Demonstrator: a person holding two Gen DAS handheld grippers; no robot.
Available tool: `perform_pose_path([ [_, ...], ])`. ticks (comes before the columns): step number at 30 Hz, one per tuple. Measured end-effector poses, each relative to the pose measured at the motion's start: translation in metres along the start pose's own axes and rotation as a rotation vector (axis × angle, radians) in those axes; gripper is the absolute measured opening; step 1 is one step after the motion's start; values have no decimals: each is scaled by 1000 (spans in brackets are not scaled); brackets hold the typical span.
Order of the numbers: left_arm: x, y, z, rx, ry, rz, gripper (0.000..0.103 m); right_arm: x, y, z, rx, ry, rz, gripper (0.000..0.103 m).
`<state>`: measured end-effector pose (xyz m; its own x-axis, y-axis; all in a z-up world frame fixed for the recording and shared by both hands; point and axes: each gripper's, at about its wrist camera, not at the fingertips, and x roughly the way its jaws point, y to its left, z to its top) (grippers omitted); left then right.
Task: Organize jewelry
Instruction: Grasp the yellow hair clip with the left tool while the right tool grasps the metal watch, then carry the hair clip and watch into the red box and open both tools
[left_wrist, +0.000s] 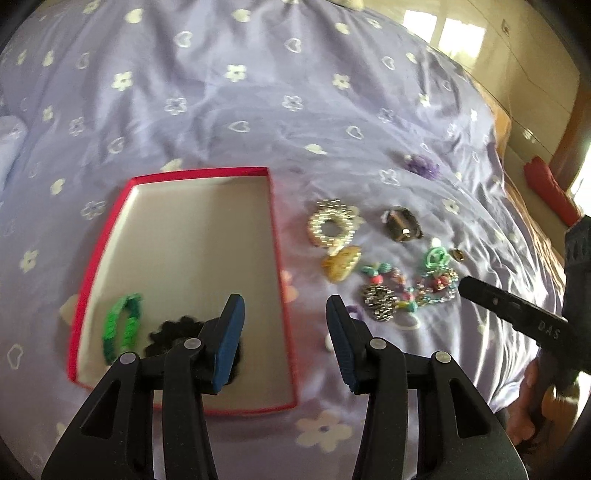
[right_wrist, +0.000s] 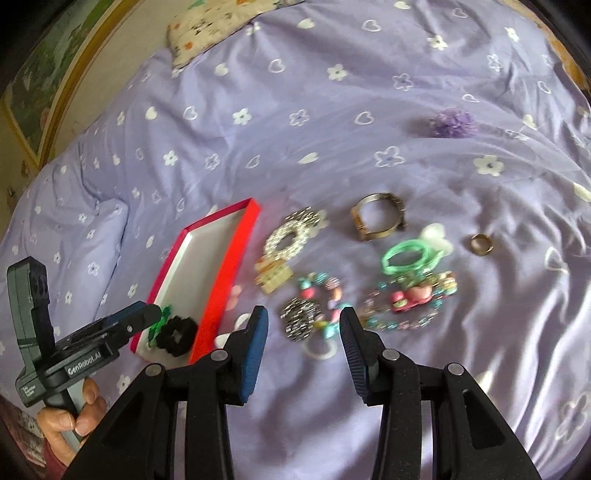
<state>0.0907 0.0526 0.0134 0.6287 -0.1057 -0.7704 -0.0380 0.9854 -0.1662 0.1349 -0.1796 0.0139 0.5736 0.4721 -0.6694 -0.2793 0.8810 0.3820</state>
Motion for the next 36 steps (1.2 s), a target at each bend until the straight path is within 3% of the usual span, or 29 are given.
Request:
perform_pose_path([
  [11,50,-39,20,62,63,-53,47,18,-46,37,61,-34,-70,43],
  [24,113,-50,32,89,153,-48,47,76,-68,74,53,31,-122,39],
  [26,119,-51,31,90,163,-47,47,86,-70,74,50,50,-138,31],
  [29,124,-52,30,94,167,-53,30,95,-73,72,58,71,-137,10],
  [36,119,-46,32,65,137,-84,29,83,-71,67,65,31,-107,4],
])
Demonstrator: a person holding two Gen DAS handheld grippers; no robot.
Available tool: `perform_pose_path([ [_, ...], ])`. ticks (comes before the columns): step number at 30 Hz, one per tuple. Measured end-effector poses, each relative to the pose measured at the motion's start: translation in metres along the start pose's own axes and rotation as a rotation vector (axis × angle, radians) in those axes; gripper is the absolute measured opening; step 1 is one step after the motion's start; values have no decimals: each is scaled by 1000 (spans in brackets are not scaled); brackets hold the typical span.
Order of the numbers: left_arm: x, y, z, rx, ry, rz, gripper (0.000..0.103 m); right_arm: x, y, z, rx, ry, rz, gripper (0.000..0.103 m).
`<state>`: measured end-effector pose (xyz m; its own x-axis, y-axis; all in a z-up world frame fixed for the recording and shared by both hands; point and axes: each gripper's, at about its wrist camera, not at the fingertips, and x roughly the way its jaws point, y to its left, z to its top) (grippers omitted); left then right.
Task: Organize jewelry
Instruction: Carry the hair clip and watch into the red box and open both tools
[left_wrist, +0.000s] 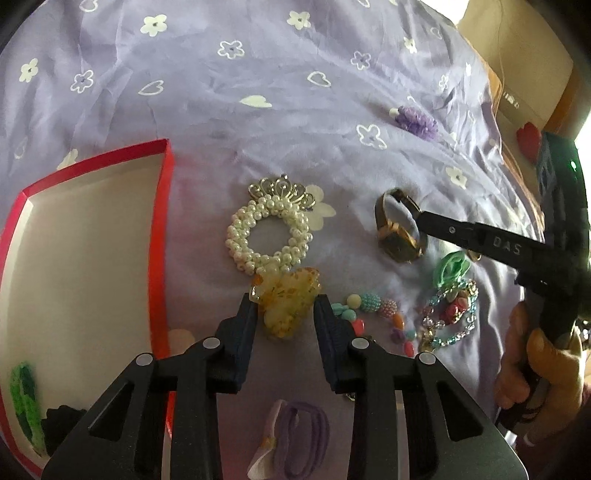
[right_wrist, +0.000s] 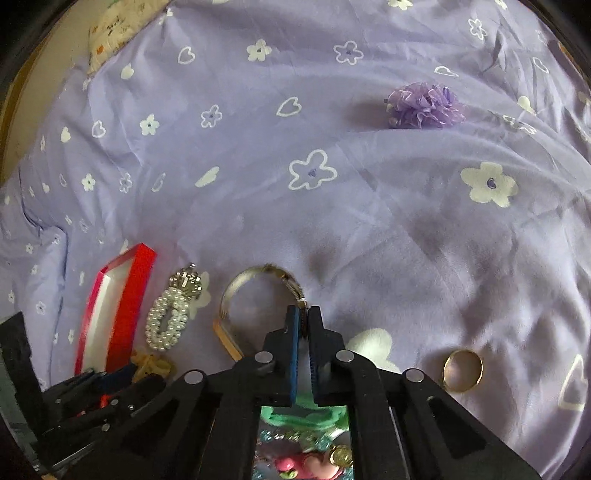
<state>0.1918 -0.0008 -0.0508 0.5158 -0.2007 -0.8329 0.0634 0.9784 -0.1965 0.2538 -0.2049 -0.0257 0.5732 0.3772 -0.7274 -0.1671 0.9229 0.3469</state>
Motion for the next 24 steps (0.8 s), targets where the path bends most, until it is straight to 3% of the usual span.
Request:
perform_pose_path([
  [12,-54,17,-12,-51,-84,-23,29,-37,39,-19,-30,-46,100,4],
  [24,-99,72,-38,-140,-142,40,29,-38,109,-42,-100,-7,209,4],
])
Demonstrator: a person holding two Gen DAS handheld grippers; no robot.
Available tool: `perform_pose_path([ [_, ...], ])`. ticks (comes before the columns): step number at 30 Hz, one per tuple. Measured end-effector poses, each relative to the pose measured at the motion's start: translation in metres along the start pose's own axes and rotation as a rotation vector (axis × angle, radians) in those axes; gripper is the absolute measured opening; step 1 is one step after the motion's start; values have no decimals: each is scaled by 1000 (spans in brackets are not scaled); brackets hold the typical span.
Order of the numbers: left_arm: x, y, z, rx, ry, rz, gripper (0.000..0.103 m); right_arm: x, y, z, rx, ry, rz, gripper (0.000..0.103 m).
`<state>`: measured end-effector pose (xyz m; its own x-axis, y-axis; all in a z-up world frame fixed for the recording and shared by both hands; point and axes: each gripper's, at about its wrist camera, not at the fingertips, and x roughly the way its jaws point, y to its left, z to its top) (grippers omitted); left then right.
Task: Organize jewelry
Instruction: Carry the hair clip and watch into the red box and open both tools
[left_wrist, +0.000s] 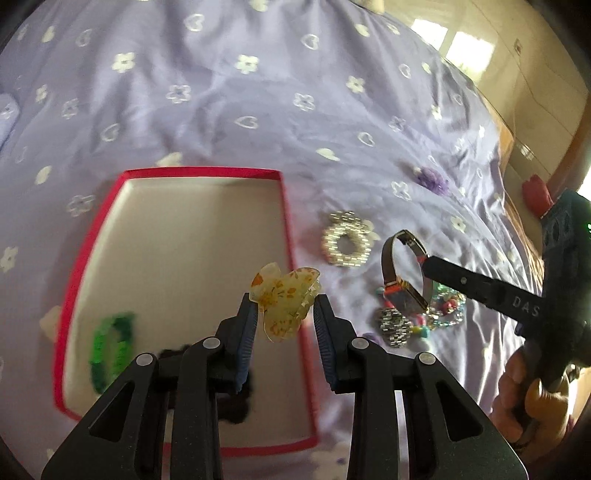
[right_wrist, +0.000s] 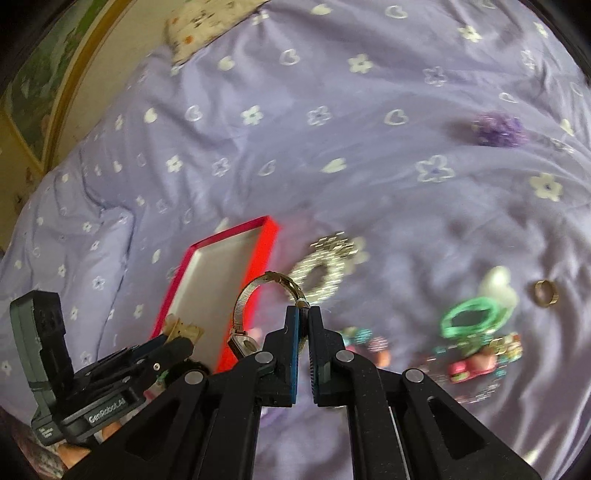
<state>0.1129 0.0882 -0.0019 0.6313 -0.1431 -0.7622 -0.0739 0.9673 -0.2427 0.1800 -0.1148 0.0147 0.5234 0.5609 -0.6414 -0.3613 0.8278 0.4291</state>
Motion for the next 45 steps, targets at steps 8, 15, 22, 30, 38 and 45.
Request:
perform_pose_path([
  [8,-13,40,-3,-56,-18,49,29,24,45,-6,-55,43,49,4],
  [15,-15,65,-4,-83,-23,76,29,44,65,-8,-77,72,67,4],
  [22,-3,87,2,-102,-10,106,29,74,81,-4,-101,107,67,4],
  [30,20,105,11,-102,18,139,29,110,86,0,-109,161,47,5],
  [38,46,119,14,-97,85,173,29,141,92,1,-147,220,9,5],
  [45,56,117,12,-68,108,210,29,151,97,-1,-194,244,-27,4],
])
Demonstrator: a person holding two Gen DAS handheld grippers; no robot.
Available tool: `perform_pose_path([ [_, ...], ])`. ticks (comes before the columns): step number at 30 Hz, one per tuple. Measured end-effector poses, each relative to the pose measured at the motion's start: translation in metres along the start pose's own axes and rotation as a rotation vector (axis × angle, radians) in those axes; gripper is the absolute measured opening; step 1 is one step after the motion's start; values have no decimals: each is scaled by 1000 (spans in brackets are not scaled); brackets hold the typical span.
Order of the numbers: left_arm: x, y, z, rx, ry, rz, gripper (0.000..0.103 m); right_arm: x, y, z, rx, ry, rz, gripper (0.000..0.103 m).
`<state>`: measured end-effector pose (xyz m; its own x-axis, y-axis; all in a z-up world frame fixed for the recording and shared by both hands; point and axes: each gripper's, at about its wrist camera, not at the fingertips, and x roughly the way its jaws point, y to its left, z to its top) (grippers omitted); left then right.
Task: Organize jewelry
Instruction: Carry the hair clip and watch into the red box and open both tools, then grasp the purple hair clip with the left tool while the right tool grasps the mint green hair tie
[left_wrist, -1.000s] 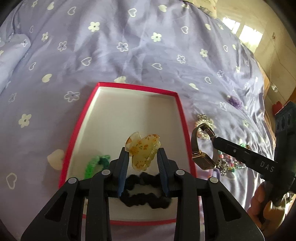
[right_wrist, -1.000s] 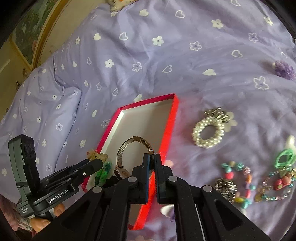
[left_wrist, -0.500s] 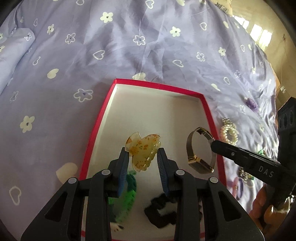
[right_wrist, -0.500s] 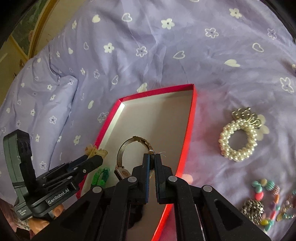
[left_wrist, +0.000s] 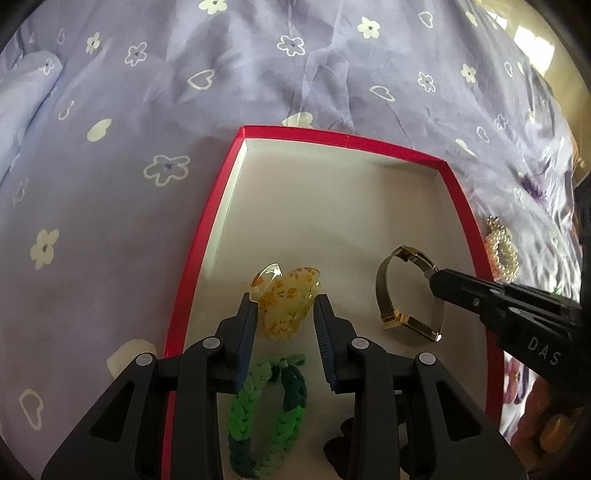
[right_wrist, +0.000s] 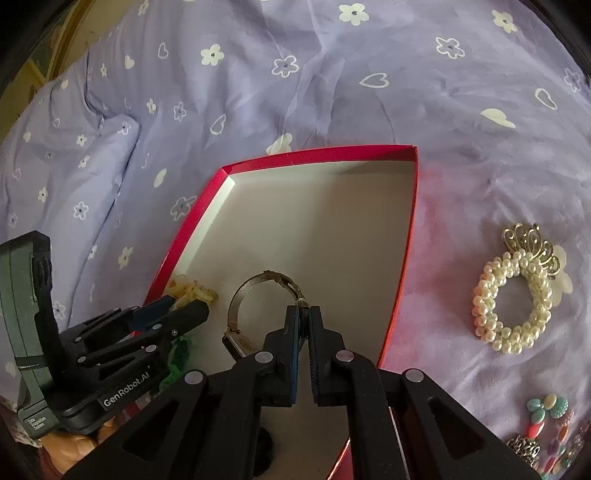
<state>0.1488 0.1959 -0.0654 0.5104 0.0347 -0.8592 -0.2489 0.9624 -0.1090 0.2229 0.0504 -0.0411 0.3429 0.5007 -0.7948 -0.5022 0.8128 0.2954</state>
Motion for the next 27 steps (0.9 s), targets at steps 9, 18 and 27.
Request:
perform_pose_path([
  [9,-1,0,1,11,7,12,30,1,1,1,-16,15,-12,5],
  [18,1,-5,-1,29,11,33,39,0,1,1,-14,14,-2,7],
  [27,-5,-11,-3,41,3,55,47,-30,-7,-2,33,-47,40,12],
])
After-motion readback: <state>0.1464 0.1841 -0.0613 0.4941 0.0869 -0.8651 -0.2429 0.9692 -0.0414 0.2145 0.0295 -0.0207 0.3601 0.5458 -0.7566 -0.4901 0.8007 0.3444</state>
